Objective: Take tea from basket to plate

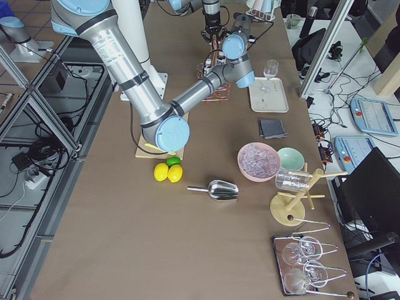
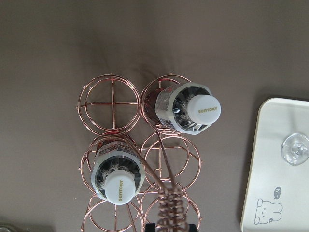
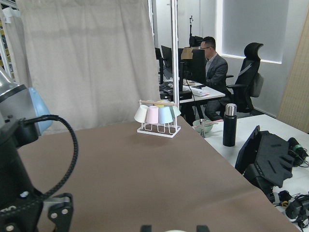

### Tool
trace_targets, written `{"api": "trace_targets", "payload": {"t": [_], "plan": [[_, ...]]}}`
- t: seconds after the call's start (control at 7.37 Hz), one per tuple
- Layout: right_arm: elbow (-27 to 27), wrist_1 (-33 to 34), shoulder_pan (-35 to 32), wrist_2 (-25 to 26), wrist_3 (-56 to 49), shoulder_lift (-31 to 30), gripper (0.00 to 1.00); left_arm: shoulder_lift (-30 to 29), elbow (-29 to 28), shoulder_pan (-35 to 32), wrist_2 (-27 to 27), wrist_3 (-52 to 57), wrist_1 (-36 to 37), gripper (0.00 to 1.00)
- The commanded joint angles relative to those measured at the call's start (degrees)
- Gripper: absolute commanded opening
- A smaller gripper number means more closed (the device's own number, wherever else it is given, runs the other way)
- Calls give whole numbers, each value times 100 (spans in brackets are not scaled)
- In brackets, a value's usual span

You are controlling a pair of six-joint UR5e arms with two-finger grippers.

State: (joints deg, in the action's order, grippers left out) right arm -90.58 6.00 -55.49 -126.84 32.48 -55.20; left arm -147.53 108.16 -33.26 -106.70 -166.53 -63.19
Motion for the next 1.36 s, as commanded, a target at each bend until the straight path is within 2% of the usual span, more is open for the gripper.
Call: {"api": "trace_targets", "payload": {"t": [0.0, 0.27, 0.41, 0.68, 0.95, 1.09, 1.22], "plan": [[801, 76, -59, 631, -329, 219, 0, 5, 47, -31, -17, -2, 26, 0], [1793, 59, -42, 1281, -620, 527, 0, -3, 213, -258, -70, 33, 131, 0], [2103, 50, 54, 1746, -621, 563, 0, 5, 362, -434, -79, 51, 236, 0], [2726, -351, 431, 2607, -621, 659, 0, 5, 477, -899, -498, 286, 430, 0], [3167, -809, 835, 3547, -594, 774, 0, 512, 984, -1033, -597, 742, 623, 0], [3334, -933, 951, 3804, -594, 844, 0, 759, 1274, -1216, -597, 1023, 763, 0], [3536, -1117, 1056, 4094, -577, 923, 0, 1309, 1634, -1366, -606, 1305, 756, 0]]}}
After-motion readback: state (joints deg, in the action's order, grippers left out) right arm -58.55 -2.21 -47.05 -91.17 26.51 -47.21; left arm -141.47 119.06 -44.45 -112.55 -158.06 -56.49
